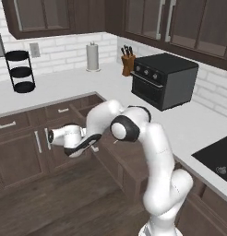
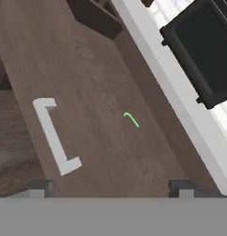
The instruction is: Take a straw from the drawer in front and place it inside the glass cup on the dining counter.
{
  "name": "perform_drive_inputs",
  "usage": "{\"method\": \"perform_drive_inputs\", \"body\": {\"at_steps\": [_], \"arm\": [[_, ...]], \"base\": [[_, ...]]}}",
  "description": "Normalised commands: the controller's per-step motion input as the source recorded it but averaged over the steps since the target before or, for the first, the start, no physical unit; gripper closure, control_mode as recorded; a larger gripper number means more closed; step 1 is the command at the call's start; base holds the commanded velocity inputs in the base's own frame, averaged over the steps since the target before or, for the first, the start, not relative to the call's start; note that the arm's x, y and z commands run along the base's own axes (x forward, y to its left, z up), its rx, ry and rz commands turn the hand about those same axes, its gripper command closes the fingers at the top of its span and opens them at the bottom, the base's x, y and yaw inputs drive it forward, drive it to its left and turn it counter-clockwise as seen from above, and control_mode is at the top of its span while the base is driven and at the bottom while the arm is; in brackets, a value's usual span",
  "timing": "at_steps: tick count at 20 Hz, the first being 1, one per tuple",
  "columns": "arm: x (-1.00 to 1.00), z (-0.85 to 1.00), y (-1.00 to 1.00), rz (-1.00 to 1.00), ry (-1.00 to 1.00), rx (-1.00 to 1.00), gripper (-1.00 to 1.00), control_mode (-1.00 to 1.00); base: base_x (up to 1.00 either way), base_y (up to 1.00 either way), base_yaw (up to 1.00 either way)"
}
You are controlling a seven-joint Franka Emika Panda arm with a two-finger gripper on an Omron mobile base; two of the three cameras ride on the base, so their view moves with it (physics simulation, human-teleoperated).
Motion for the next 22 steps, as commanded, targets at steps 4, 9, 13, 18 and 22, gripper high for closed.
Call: {"method": "perform_drive_inputs", "body": {"at_steps": [4, 9, 13, 18, 22], "arm": [[-0.65, 1.00, 0.00, 0.00, -0.11, 0.12, -1.00, -1.00], [-0.55, 1.00, -0.28, 0.00, 0.00, 0.33, -1.00, -1.00], [-0.42, 1.00, -0.53, 0.00, 0.02, 0.43, -1.00, -1.00], [-0.13, 0.92, -0.70, 0.00, 0.07, 0.33, -1.00, -1.00], [0.11, 0.28, -0.89, 0.00, 0.18, 0.21, -1.00, -1.00]], "base": [[0.00, 0.00, 0.00], [0.00, 0.00, 0.00], [0.00, 0.00, 0.00], [0.00, 0.00, 0.00], [0.00, 0.00, 0.00]]}}
